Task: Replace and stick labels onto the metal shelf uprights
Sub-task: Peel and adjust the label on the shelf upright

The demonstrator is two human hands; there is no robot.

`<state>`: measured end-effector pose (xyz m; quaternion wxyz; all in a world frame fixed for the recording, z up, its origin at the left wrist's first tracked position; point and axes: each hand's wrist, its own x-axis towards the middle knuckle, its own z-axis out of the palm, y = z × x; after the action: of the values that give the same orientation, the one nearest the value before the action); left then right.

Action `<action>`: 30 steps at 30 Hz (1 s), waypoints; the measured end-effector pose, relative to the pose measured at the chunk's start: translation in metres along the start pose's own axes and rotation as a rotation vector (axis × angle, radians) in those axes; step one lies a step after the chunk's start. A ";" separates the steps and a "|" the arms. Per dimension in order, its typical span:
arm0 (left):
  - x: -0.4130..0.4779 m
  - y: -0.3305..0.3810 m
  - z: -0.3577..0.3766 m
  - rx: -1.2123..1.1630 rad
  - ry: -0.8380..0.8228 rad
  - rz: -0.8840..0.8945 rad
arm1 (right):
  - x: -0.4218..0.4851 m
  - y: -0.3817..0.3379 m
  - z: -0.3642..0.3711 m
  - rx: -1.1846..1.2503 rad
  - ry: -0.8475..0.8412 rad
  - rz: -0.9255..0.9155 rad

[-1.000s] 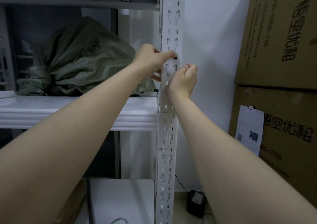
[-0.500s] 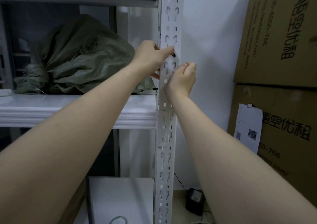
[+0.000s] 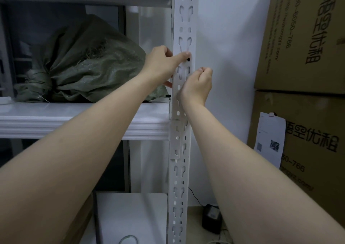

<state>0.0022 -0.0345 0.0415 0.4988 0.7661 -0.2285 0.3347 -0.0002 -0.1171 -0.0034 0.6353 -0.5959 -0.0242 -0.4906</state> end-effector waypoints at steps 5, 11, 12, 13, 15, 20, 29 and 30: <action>0.002 0.002 -0.002 -0.005 -0.040 -0.015 | 0.000 0.000 0.000 -0.001 -0.010 0.008; 0.004 0.002 -0.005 -0.051 -0.107 -0.039 | -0.001 0.000 -0.001 0.002 -0.009 0.012; 0.004 0.001 -0.006 -0.064 -0.120 -0.040 | -0.001 0.000 -0.001 0.001 -0.010 0.013; 0.004 0.000 -0.007 -0.076 -0.134 -0.040 | -0.001 0.000 -0.001 0.002 -0.012 0.015; 0.002 -0.001 -0.008 -0.061 -0.146 -0.034 | -0.002 0.000 -0.001 0.004 -0.011 0.018; 0.001 -0.001 -0.007 -0.024 -0.132 -0.047 | -0.002 0.000 -0.001 0.002 -0.003 0.011; 0.003 -0.005 0.005 0.045 -0.011 0.003 | -0.003 0.001 -0.001 0.011 -0.002 0.019; 0.003 -0.006 0.004 0.035 -0.013 0.003 | -0.003 0.001 -0.001 0.010 -0.002 0.019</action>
<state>0.0096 -0.0361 0.0387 0.4834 0.7766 -0.2269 0.3343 -0.0020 -0.1159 -0.0061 0.6429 -0.5935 -0.0214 -0.4837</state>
